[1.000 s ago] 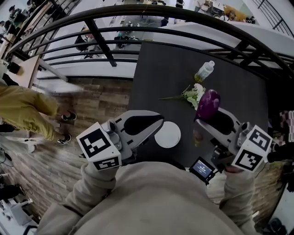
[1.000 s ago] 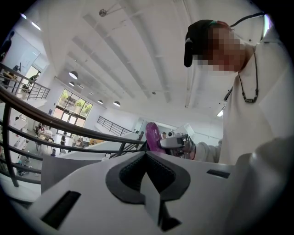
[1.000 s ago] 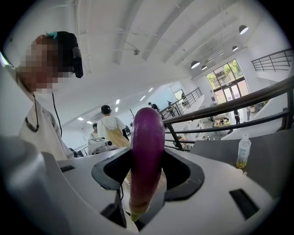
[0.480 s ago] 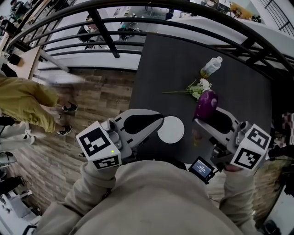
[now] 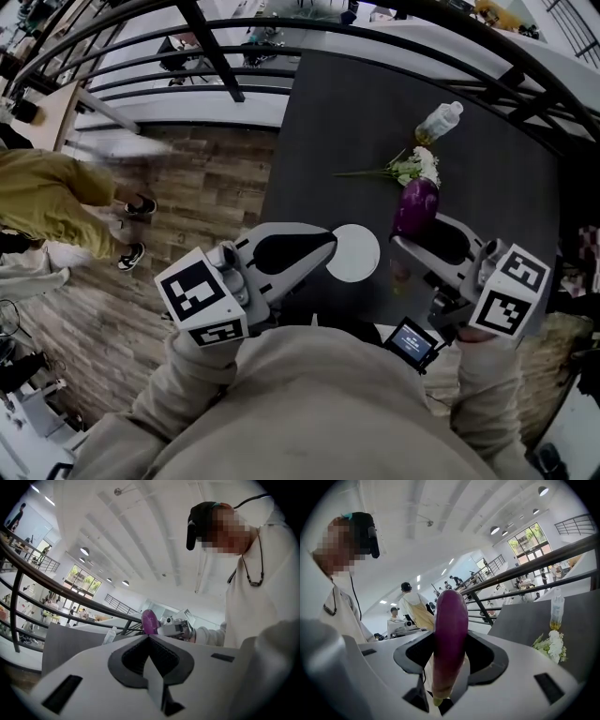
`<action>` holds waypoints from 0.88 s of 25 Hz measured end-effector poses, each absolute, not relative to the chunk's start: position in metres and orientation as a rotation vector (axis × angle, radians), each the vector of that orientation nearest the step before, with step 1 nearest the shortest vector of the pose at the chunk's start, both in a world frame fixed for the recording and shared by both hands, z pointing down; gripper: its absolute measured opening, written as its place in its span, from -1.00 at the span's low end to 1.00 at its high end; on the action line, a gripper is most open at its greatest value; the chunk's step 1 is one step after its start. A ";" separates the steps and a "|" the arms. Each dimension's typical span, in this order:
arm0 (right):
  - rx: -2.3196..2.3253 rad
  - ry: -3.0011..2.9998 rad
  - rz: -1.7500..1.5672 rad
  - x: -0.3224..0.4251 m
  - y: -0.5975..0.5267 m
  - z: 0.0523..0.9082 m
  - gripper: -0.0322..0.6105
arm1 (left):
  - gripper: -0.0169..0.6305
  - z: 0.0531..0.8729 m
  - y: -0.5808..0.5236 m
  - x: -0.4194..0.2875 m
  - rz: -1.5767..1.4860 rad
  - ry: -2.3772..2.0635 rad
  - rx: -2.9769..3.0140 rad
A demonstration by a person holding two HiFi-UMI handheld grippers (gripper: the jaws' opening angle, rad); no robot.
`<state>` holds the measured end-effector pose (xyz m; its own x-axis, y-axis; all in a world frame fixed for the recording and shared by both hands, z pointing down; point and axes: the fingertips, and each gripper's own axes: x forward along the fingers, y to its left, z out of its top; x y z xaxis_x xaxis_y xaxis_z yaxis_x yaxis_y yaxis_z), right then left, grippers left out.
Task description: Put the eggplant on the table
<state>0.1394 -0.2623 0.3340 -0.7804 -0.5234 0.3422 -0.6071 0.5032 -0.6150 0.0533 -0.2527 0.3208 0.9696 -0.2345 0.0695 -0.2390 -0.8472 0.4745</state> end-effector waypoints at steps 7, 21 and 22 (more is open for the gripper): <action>0.957 -2.571 1.166 0.134 -0.259 0.365 -0.22 | -0.93 0.339 -0.244 0.048 0.024 -0.341 2.587; 0.909 -2.469 1.217 0.125 -0.253 0.415 -0.22 | -0.93 0.361 -0.231 0.031 0.024 -0.400 2.523; 0.905 -2.457 1.221 0.124 -0.253 0.421 -0.22 | -0.93 0.362 -0.230 0.030 0.023 -0.405 2.519</action>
